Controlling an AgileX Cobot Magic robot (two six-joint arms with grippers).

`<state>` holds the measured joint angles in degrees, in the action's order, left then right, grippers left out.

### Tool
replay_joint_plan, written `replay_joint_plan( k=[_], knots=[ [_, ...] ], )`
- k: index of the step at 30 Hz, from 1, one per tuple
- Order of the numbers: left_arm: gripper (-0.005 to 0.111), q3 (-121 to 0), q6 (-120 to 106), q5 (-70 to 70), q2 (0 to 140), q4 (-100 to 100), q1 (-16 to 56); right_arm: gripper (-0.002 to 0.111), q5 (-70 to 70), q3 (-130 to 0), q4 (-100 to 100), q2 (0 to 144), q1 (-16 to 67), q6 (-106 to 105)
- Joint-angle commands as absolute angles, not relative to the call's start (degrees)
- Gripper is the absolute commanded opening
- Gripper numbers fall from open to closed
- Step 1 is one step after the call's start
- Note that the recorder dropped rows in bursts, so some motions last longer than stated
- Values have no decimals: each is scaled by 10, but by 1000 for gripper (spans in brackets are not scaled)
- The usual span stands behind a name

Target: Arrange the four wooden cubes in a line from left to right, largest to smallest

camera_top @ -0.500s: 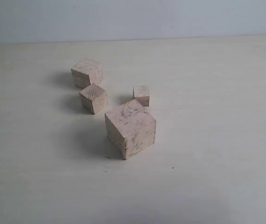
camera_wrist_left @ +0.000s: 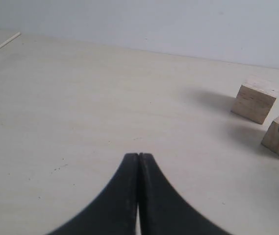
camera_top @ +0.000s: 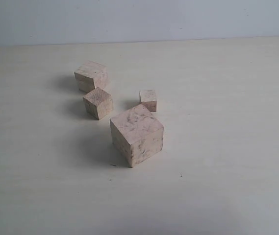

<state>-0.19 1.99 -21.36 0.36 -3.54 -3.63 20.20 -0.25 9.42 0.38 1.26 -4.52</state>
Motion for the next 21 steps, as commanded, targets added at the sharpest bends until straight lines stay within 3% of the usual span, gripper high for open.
replay_joint_plan(
  k=[1,8,21],
  knots=[
    [0,0,17,-206,0,-40,-34,0,169,0,94,0,14,-46],
    [0,0,17,-206,0,-40,-34,0,15,0,211,0,14,-45],
    [0,0,17,-206,0,-40,-34,0,-168,0,220,0,14,-25]
  ],
)
